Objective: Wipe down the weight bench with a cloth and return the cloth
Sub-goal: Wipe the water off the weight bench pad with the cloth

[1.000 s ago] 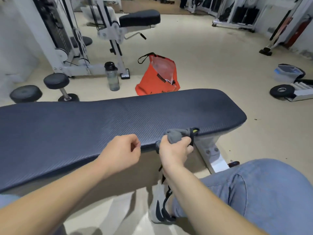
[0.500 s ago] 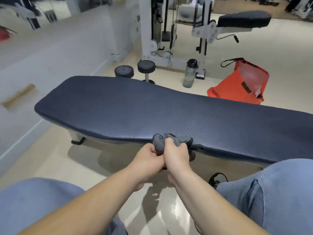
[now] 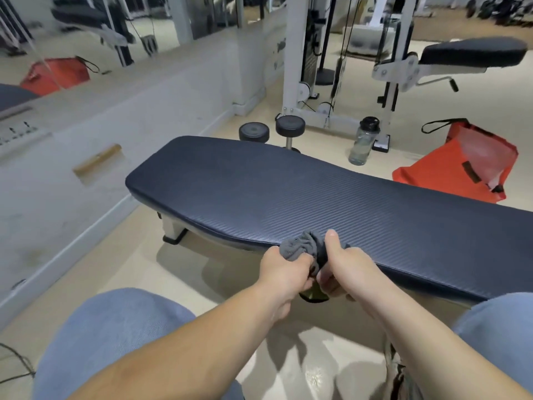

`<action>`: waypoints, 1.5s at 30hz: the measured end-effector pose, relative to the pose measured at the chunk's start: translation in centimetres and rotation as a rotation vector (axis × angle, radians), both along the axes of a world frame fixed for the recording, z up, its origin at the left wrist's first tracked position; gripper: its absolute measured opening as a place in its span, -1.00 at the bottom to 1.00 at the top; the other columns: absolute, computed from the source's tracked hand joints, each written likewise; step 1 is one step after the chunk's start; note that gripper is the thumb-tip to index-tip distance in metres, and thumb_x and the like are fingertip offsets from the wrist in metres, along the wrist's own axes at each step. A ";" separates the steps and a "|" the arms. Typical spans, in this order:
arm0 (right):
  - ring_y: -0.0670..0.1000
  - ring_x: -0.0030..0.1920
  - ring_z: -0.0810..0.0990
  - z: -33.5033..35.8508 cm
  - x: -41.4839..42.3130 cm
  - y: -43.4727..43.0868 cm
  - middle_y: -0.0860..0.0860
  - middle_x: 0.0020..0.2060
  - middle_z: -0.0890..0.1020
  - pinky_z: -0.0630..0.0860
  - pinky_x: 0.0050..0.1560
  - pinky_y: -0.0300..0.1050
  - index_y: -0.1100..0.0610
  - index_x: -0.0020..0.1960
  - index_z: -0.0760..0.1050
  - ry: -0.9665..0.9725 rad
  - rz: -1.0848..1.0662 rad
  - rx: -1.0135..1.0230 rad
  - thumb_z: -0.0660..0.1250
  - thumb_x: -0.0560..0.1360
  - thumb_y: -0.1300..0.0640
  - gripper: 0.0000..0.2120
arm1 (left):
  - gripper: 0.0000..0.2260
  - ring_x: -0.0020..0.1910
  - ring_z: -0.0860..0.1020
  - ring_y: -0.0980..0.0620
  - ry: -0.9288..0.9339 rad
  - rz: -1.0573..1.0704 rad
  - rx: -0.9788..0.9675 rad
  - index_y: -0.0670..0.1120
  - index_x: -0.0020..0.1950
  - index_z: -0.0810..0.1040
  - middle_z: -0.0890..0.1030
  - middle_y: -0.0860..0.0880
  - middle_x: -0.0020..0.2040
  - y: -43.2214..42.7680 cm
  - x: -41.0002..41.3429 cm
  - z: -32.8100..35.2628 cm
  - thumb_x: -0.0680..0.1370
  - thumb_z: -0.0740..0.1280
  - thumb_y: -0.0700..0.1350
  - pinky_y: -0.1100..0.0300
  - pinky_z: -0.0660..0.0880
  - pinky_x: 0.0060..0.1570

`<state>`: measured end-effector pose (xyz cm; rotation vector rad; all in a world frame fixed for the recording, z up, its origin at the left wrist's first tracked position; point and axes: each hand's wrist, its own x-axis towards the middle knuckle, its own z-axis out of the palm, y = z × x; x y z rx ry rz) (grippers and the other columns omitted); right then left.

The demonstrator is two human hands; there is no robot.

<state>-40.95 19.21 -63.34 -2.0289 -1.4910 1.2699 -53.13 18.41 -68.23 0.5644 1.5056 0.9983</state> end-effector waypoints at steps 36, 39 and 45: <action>-0.04 0.20 0.67 6.6 3.6 2.2 0.05 0.28 0.62 0.53 0.25 -0.04 -0.24 0.38 0.51 0.472 0.319 0.097 0.65 0.30 -0.03 -0.31 | -0.78 0.08 0.70 0.04 0.061 -0.464 0.347 0.07 0.18 0.69 0.75 0.04 0.07 -0.2 -4.8 11.2 0.59 0.33 0.03 0.09 0.55 0.04; 0.08 0.23 0.66 6.6 4.0 2.4 0.05 0.17 0.69 0.53 0.36 0.12 -0.01 0.21 0.64 0.439 0.343 0.321 0.55 0.47 -0.04 -0.66 | -0.75 0.18 0.67 -0.04 -0.029 -0.410 0.369 -0.01 0.20 0.68 0.74 -0.02 0.13 0.7 -3.8 11.4 0.60 0.33 0.03 -0.11 0.52 0.29; -0.09 -0.35 0.41 8.1 5.6 4.6 -0.07 -0.36 0.49 0.35 -0.30 -0.12 0.12 -0.24 0.48 0.199 0.265 0.516 0.43 0.55 -0.13 -0.63 | -0.41 -0.09 0.68 -0.11 -0.014 -0.205 0.341 -0.26 0.01 0.62 0.73 -0.25 0.02 2.7 -3.6 11.2 0.32 0.59 0.23 -0.03 0.58 0.00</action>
